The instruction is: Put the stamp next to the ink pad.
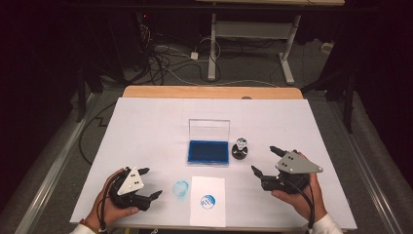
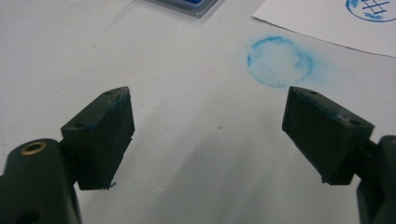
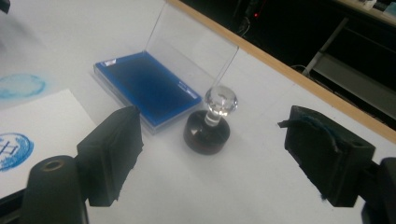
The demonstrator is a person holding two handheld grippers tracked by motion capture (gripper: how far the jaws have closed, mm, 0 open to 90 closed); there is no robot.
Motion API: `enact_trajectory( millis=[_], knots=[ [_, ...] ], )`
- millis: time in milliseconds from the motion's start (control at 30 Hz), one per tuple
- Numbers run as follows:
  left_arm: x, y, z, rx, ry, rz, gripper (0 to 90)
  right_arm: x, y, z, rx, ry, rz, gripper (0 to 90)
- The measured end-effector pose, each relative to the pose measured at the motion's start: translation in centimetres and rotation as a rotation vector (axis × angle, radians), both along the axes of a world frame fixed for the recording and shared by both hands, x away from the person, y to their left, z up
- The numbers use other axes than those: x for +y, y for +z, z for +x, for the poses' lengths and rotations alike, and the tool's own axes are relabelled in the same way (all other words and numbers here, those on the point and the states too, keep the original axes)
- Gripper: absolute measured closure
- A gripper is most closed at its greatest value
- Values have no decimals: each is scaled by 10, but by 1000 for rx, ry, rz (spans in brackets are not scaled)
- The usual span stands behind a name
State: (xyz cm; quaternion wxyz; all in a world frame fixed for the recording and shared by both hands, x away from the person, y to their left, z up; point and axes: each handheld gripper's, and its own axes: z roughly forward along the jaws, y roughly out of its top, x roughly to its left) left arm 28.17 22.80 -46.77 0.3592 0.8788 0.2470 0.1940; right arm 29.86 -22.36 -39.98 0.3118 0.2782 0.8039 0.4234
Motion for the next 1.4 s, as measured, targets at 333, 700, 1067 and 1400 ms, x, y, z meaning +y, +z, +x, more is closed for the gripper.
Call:
enact_trajectory(
  millis=[333, 700, 1067, 1400],
  knots=[
    [0, 0, 0, 1, 3, 2, 164, -8, -8, -7, -28, -11, 4, 193],
    [0, 0, 0, 0, 5, 4, 163, -21, -15, -17, -23, -26, 2, 193],
    [-1, 3, 2, -7, 7, -11, 163, -34, -29, -25, 2, -56, -30, 192],
    [8, 9, 3, -31, 35, -26, 164, -44, -48, -34, 37, -88, -52, 190]
  ],
)
